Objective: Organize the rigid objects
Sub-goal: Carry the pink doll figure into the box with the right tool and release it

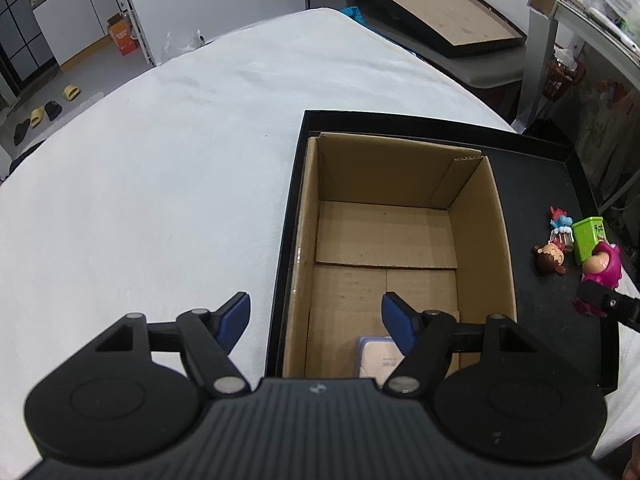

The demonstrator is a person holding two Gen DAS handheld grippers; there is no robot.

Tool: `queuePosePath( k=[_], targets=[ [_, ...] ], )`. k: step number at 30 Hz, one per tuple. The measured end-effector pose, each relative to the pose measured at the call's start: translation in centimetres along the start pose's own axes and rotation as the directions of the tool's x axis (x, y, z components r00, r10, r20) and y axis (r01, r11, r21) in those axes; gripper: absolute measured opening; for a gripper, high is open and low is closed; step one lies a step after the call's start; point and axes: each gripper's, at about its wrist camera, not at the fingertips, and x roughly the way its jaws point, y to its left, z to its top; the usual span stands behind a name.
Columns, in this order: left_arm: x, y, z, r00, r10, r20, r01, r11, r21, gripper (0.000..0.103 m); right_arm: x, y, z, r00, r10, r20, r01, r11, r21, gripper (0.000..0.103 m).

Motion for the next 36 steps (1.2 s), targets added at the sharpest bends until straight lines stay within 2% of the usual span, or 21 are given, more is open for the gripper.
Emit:
queuePosePath(
  k=[11,25,28,31,33,36],
  targets=[
    [0.0,2.2,-0.3,0.999,-0.05,-0.001,0.05,0.997,-0.052,0.071,-0.3,4.5,0.8,0.999,-0.047,0.017,0.048,0.995,-0.083,0.027],
    [1.9,4.1,-2.1,0.99,-0.142,0.001,0.142,0.988,-0.068,0.07,-0.1,9.9,1.2,0.995,-0.094,0.036,0.099,0.98,-0.174,0.027],
    [2.4,4.5,-2.2,0.987,-0.163,0.005,0.163,0.984,-0.072,0.067,0.2,11.5,1.2,0.995,-0.091,0.035,0.097,0.975,-0.202,0.027],
    [2.6,4.6,-2.3,0.983,-0.184,0.019,0.185,0.98,-0.069,0.057,0.6,13.0,0.9,0.995,-0.089,0.034,0.094,0.969,-0.23,0.027],
    [3.0,4.7,-2.5,0.98,-0.2,0.003,0.199,0.977,-0.073,0.042,1.1,14.0,0.7,0.996,-0.087,0.028,0.092,0.965,-0.246,0.027],
    [3.6,5.2,-2.6,0.974,-0.225,-0.013,0.223,0.971,-0.091,0.029,1.9,15.2,0.4,0.996,-0.093,0.015,0.094,0.959,-0.267,0.027]
  ],
)
